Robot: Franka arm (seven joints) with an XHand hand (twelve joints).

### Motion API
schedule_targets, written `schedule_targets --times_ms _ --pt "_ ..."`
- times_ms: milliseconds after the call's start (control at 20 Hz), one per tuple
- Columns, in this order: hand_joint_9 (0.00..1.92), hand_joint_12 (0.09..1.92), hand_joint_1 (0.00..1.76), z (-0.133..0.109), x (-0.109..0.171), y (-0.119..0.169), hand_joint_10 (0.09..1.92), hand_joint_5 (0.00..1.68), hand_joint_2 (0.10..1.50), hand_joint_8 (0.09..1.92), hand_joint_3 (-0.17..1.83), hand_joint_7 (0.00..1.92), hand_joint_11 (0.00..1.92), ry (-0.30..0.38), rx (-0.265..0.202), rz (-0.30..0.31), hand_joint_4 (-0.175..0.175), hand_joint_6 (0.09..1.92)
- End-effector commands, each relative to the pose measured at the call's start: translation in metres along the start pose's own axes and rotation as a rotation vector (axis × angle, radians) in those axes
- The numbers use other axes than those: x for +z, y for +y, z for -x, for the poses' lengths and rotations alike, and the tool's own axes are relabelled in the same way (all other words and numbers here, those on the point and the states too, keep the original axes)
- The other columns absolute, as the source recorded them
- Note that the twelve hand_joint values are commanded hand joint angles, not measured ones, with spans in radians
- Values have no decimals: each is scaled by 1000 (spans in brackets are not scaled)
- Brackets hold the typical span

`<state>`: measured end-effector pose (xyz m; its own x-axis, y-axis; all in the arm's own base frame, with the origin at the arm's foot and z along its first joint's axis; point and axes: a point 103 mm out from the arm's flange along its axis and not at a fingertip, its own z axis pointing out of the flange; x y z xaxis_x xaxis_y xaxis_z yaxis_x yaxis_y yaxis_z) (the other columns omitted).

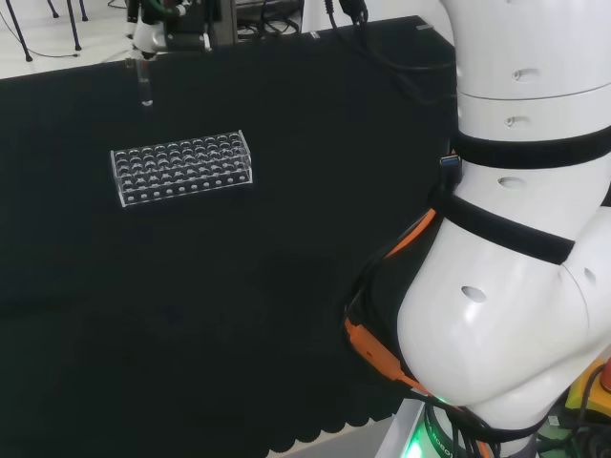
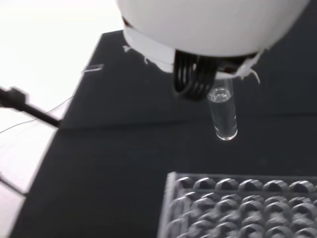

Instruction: Shake the test tube.

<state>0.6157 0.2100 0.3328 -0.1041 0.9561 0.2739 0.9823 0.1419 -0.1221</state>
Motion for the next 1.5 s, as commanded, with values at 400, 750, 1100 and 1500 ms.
schedule_targets --times_ms 400,750,1100,1500 --pt "1315 1226 1452 9 3 -23 689 1374 421 460 958 1549 1115 -81 -45 -66 -175 590" --pt "1315 1228 1452 133 -22 -45 688 1374 422 461 957 1549 1114 -216 177 -33 -175 589" --pt "1315 1230 1452 186 -43 -59 687 1374 422 461 957 1549 1113 -306 272 -6 -175 589" --pt "1315 1231 1452 87 -18 -28 686 1374 422 462 957 1550 1112 -185 155 -29 -175 589"
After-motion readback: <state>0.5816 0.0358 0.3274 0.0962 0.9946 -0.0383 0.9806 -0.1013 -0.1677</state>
